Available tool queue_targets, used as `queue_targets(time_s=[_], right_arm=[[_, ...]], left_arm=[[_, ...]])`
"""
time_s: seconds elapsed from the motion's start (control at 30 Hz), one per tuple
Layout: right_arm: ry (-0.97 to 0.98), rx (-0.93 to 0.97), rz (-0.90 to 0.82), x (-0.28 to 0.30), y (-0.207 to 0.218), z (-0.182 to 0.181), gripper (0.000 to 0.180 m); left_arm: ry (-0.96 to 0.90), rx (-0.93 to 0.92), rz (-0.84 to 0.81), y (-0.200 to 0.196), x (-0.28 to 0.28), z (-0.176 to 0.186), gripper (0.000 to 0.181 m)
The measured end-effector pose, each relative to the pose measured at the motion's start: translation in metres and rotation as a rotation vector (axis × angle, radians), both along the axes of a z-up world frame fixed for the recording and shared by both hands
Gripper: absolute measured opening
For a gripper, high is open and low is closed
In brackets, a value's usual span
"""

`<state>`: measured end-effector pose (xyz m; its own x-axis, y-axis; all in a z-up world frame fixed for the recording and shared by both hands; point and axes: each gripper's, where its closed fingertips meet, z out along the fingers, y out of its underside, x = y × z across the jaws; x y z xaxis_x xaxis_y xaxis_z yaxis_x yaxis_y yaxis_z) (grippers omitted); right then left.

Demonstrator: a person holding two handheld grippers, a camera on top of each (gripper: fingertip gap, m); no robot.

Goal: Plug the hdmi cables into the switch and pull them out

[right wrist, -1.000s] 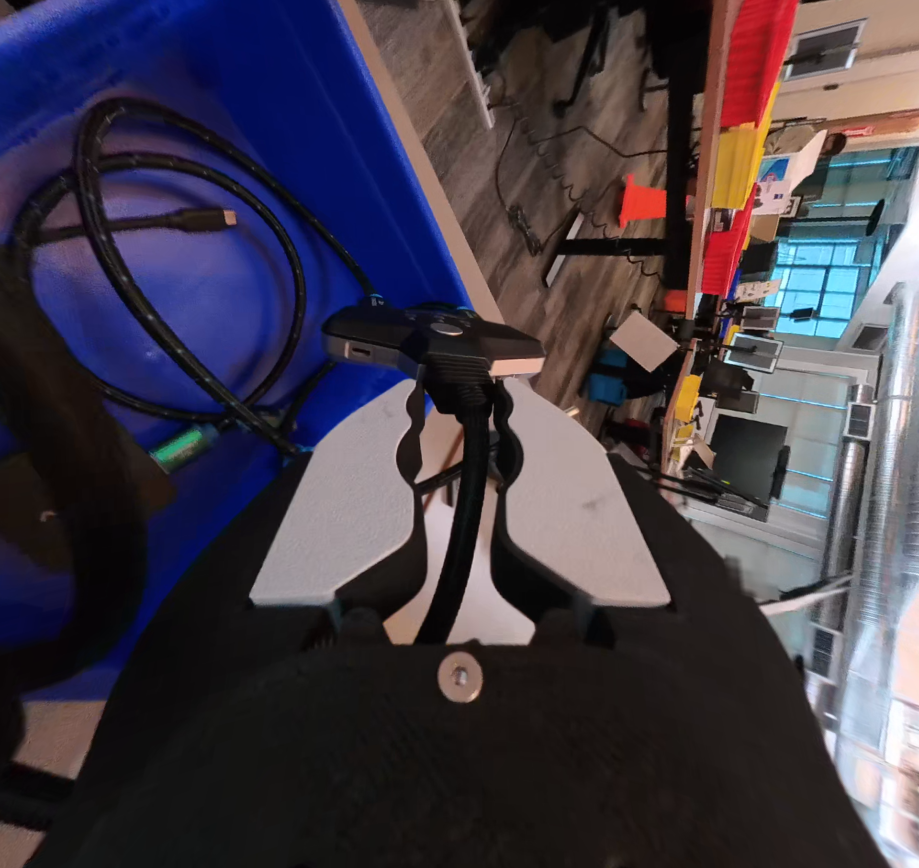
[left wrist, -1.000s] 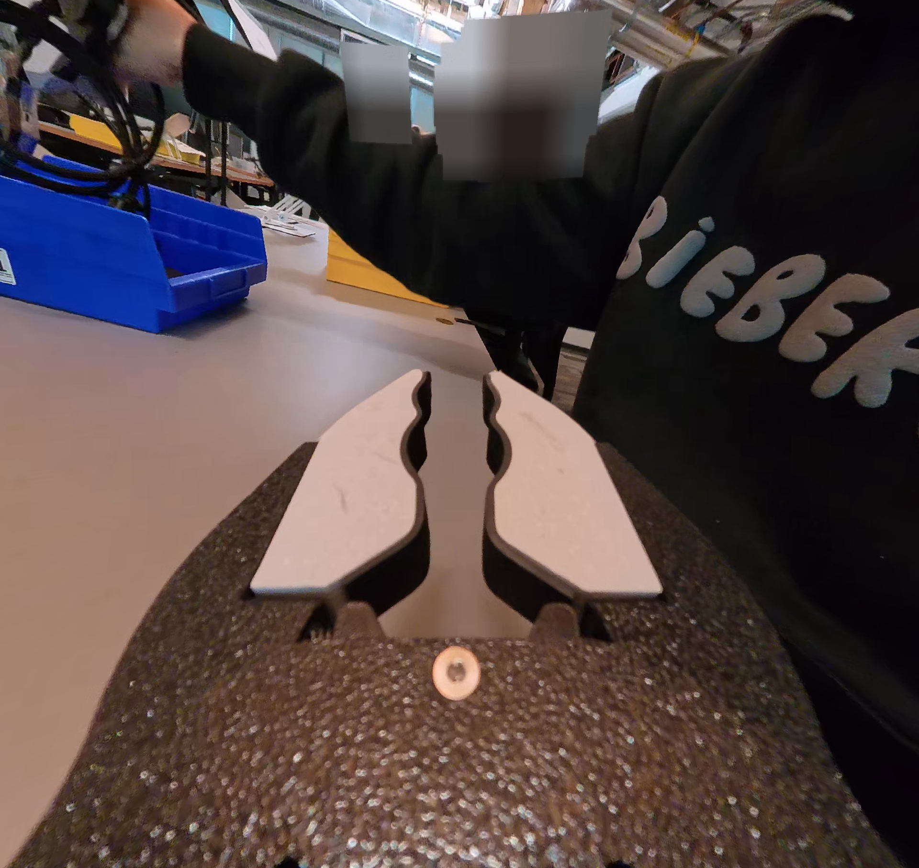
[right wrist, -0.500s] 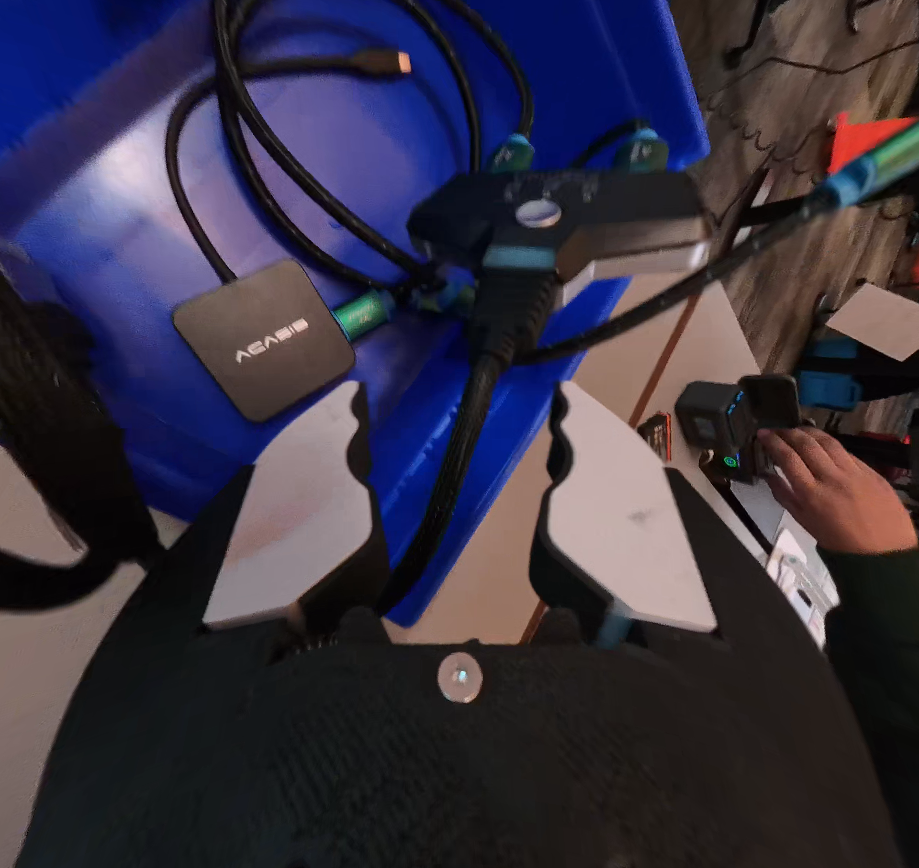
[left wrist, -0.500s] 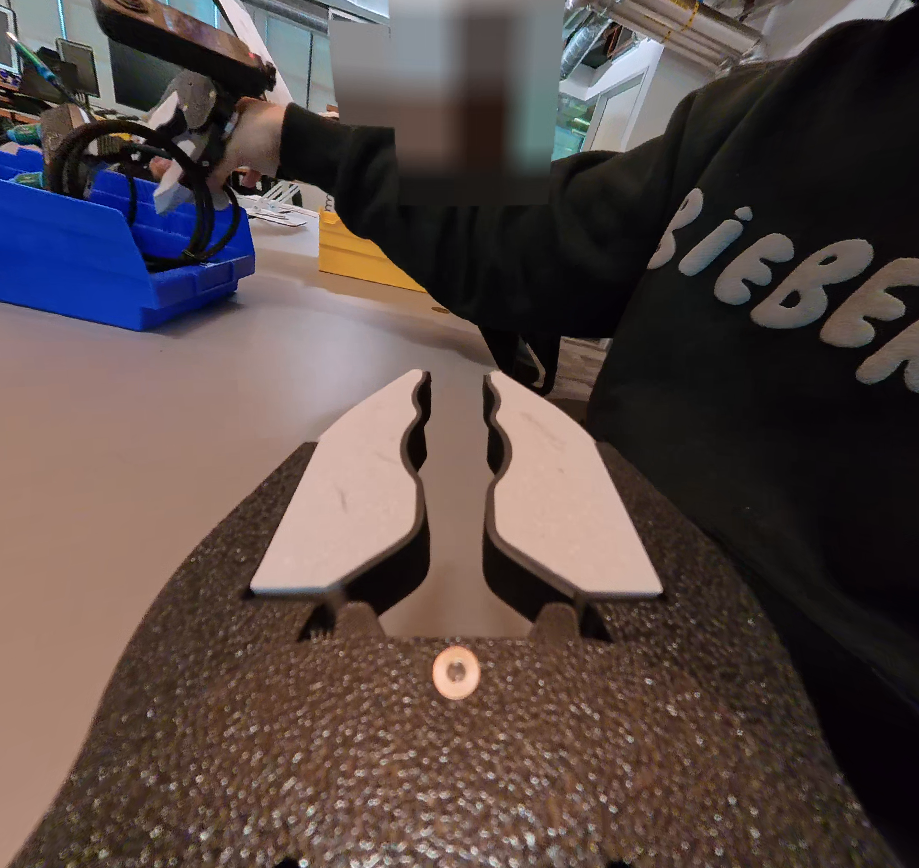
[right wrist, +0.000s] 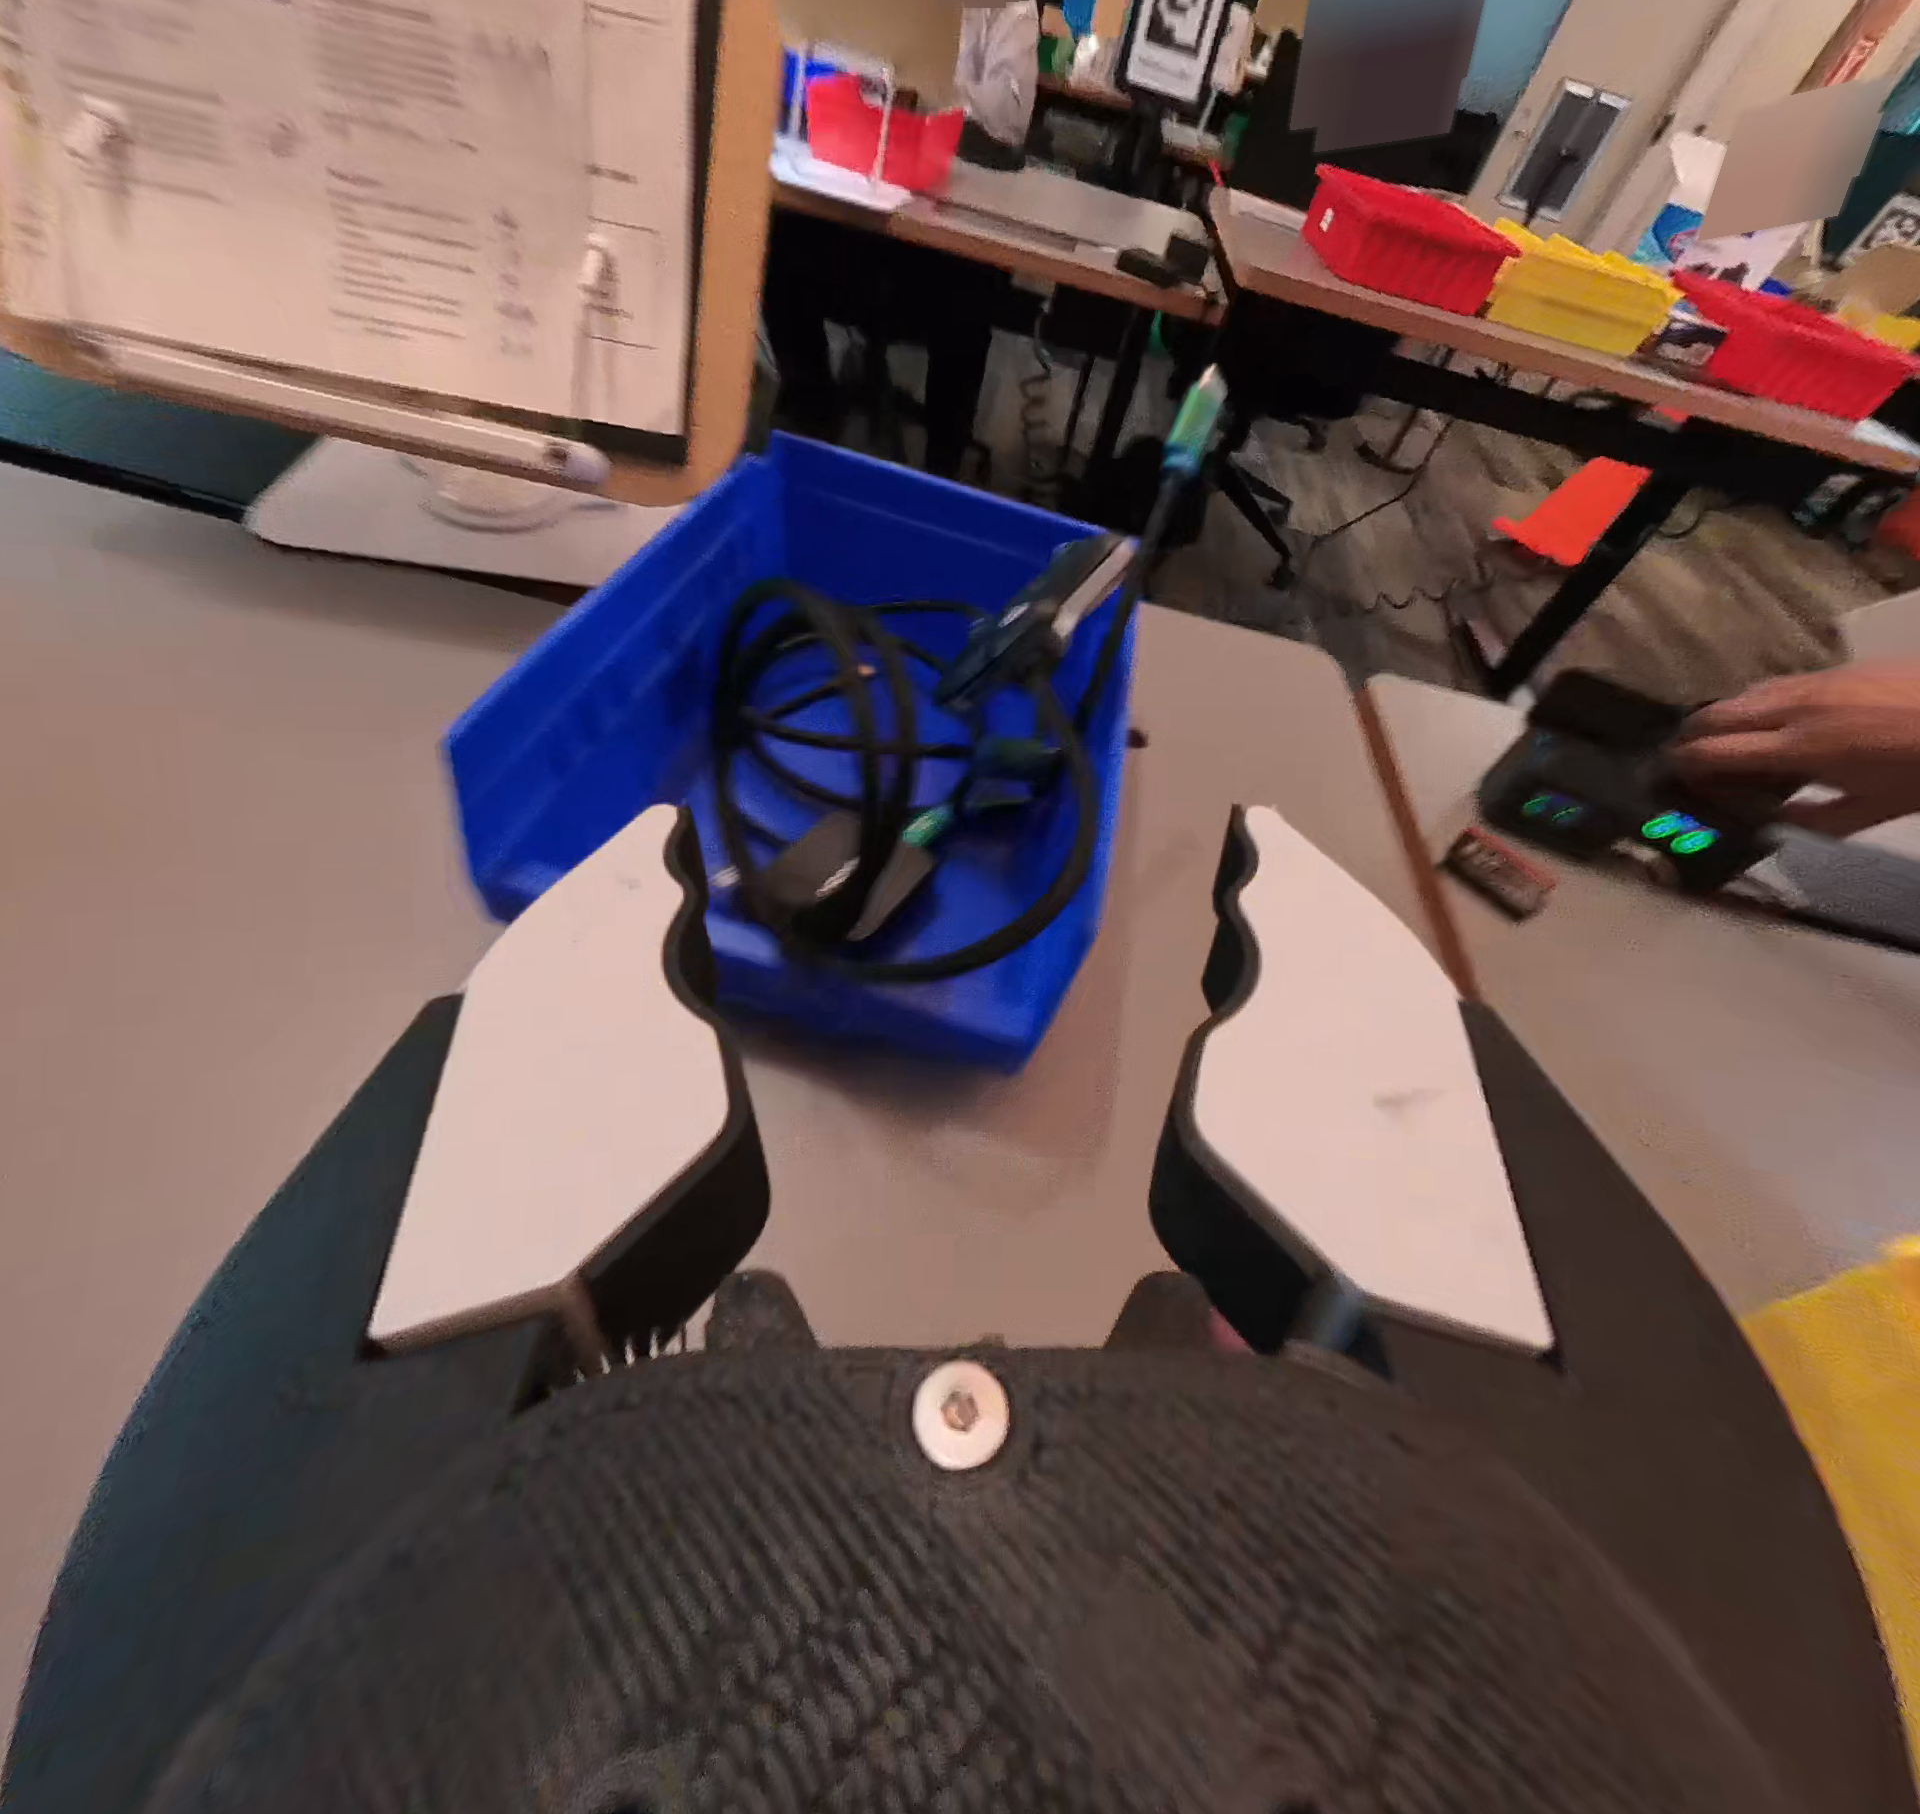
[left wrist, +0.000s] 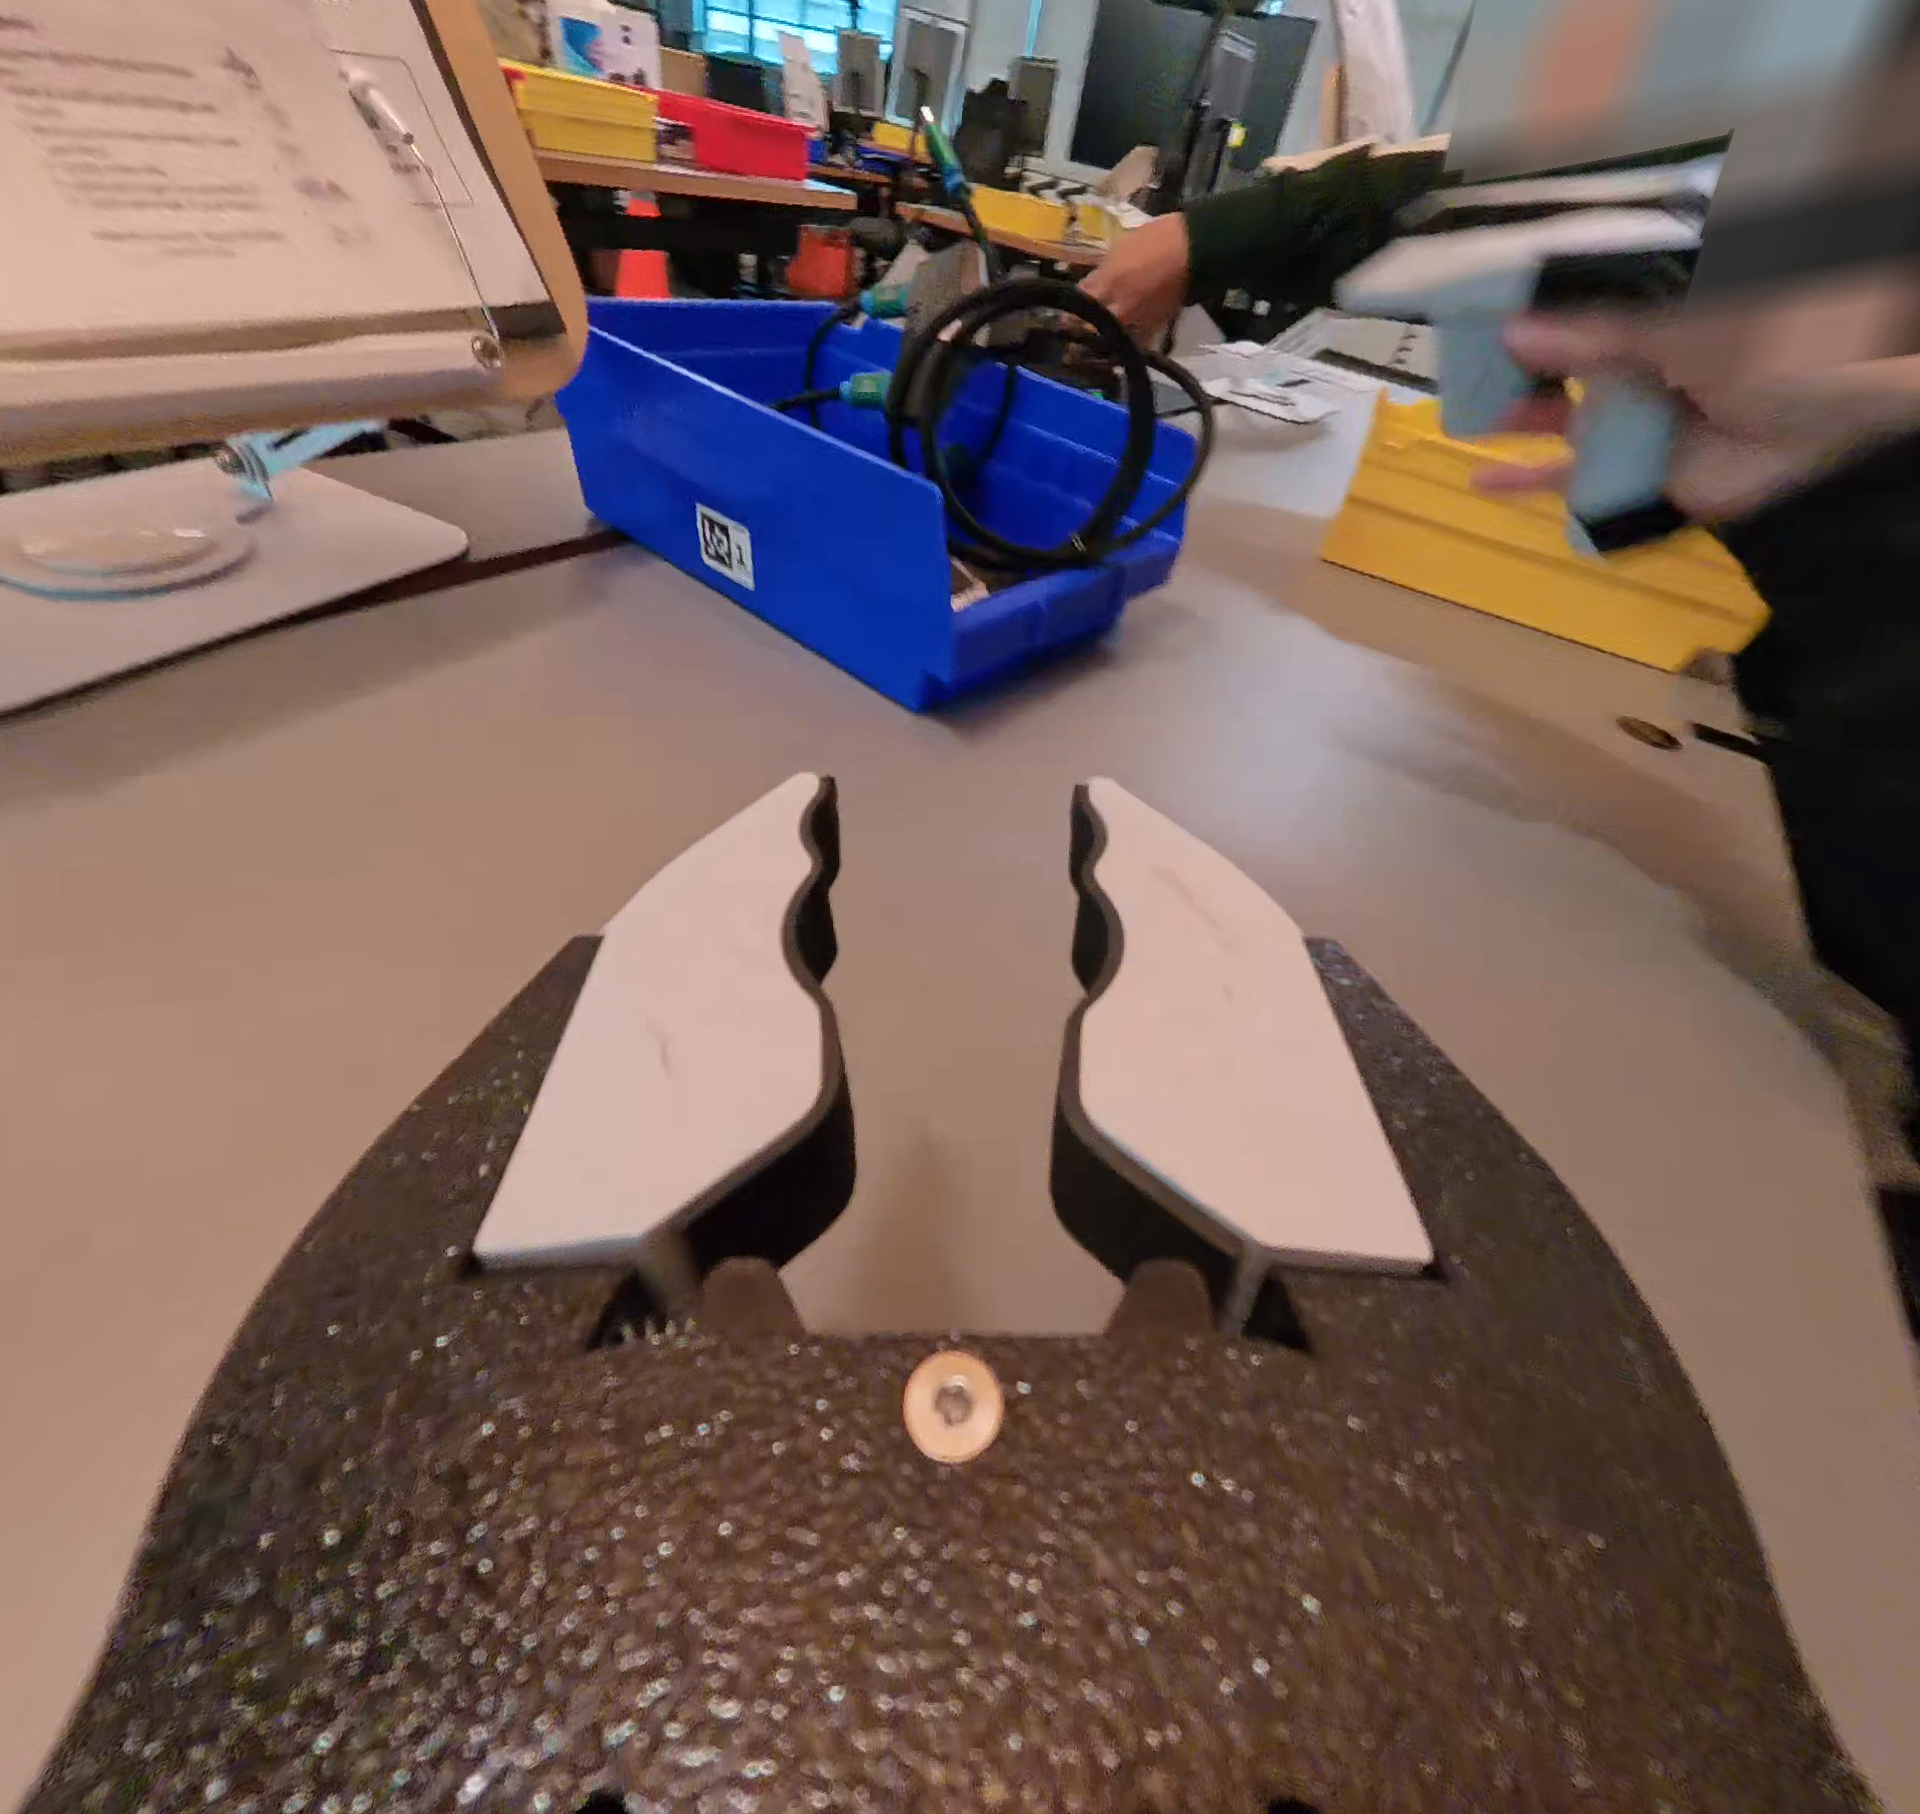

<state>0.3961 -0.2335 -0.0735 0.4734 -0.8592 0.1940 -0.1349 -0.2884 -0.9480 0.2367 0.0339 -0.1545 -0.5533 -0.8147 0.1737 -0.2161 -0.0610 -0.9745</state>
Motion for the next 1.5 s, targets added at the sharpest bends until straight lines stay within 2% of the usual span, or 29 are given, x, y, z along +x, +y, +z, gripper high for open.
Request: queue_targets(time_s=[0.1, 0.17, 0.23, 0.33, 0.47, 0.57, 0.7, 0.77, 0.87, 0.97, 1.1, 1.23, 1.37, 1.5], right_arm=[[-0.003, 0.11, 0.003, -0.041, 0.004, -0.034, 0.091], [0.02, 0.123, -0.026, -0.057, -0.001, -0.055, 0.092], [0.027, 0.158, -0.074, -0.061, -0.009, -0.06, 0.092], [-0.008, 0.243, -0.078, -0.068, -0.014, -0.043, 0.09], [0.016, 0.26, -0.022, -0.075, -0.01, -0.048, 0.089], [0.037, 0.237, -0.02, -0.076, -0.012, -0.056, 0.089], [0.045, 0.236, 0.016, -0.081, -0.006, -0.056, 0.088], [0.047, 0.223, 0.007, -0.082, -0.006, -0.057, 0.089], [0.03, 0.219, 0.049, -0.089, 0.004, -0.049, 0.088], [0.006, 0.189, 0.079, -0.096, 0.014, -0.041, 0.088], [-0.021, 0.169, 0.119, -0.109, 0.026, -0.025, 0.088], [-0.058, 0.182, 0.235, -0.136, 0.057, 0.001, 0.083], [-0.037, 0.169, 0.395, -0.168, 0.122, 0.022, 0.078], [0.015, 0.155, 0.608, -0.175, 0.23, 0.063, 0.087]], left_arm=[[0.006, 0.05, 0.051, -0.036, 0.055, 0.002, 0.061], [0.026, 0.106, 0.083, -0.06, 0.093, -0.003, 0.065], [0.053, 0.139, 0.148, -0.078, 0.132, -0.006, 0.071], [0.114, 0.192, 0.24, -0.094, 0.18, -0.015, 0.072], [0.175, 0.211, 0.245, -0.111, 0.203, -0.031, 0.061], [0.195, 0.232, 0.265, -0.109, 0.208, -0.042, 0.036], [0.244, 0.194, 0.269, -0.105, 0.211, -0.053, 0.041], [0.265, 0.183, 0.294, -0.101, 0.21, -0.054, 0.025], [0.252, 0.249, 0.376, -0.082, 0.201, -0.052, 0.013], [0.253, 0.267, 0.37, -0.069, 0.175, -0.051, 0.009], [0.245, 0.288, 0.313, -0.049, 0.115, -0.051, 0.007], [0.244, 0.267, 0.263, -0.009, 0.05, -0.05, 0.003], [0.251, 0.244, 0.266, 0.037, -0.007, -0.049, 0.002], [0.234, 0.213, 0.344, 0.075, -0.048, -0.047, 0.002]])
